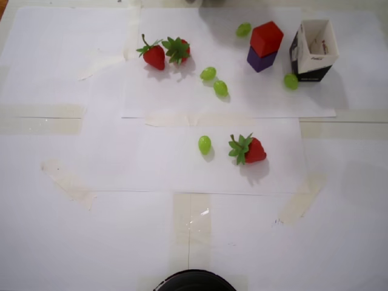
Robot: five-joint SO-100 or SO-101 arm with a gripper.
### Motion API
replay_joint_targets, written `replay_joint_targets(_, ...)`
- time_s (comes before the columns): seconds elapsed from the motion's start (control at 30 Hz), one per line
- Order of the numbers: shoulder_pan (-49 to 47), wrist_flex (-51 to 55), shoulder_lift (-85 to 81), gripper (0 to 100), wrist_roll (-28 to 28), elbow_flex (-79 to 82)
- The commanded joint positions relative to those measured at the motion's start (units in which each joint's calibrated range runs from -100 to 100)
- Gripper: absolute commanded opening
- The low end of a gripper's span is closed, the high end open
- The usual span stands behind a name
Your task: Put the red cube on top of the purple cube
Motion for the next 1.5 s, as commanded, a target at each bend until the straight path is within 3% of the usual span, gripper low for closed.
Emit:
replay_joint_targets(0.0, 2.33, -0.75, -1.86, 0, 1.12, 5.46)
replay_joint_targets(0.53, 4.02, -25.84, -1.86, 0, 3.81, 37.46)
replay_joint_targets(0.7, 7.18, -24.28, -1.86, 0, 9.91, 37.74)
replay_joint_targets(0.83, 8.58, -21.83, -1.86, 0, 11.18, 37.74)
replay_joint_targets(1.47, 5.05, -16.44, -1.86, 0, 3.03, 37.74)
